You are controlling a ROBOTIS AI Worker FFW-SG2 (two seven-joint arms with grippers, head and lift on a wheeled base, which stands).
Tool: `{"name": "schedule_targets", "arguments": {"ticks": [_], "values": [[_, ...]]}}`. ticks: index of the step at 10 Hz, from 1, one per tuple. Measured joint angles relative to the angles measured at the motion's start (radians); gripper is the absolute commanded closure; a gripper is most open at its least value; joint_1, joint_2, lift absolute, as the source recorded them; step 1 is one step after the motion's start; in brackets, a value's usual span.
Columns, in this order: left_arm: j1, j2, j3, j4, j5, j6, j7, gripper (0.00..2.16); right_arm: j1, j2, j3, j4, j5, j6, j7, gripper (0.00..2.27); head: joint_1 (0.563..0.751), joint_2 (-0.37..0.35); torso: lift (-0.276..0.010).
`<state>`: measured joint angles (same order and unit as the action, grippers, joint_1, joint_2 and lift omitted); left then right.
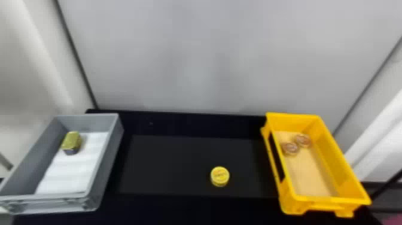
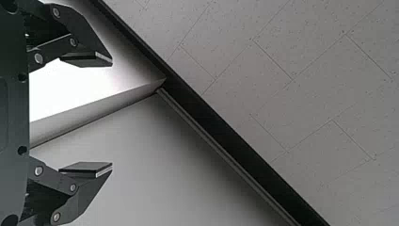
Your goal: Pick up the round yellow can and place it in the yellow rectangular box
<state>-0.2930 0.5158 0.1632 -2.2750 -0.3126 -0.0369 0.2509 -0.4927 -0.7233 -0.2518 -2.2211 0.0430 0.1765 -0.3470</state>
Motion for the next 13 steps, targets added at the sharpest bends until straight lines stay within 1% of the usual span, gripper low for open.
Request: {"name": "schedule_targets", "arguments": {"ticks": [2,6,13], "values": [[0.000,0.000,-0.001,0.000,0.000,0.001,0.001,0.45,0.000,0.000,-0.002,0.000,0.000,0.000,0.000,0.15,0.694,-0.169,0.000],[0.004,-0.003,0.004,0.000,0.001,-0.027,-0.001,0.45,0.000,-0.001,-0.004,-0.002,0.000,-0.001,0.000,0.15,0.694,-0.169,0.000],[0.005,-0.003,0.004,0.000,0.001,-0.029,-0.001,0.45,0.000,-0.001,-0.006,-0.001,-0.001,-0.002,0.000,0.15,0.694,-0.169,0.000]]}}
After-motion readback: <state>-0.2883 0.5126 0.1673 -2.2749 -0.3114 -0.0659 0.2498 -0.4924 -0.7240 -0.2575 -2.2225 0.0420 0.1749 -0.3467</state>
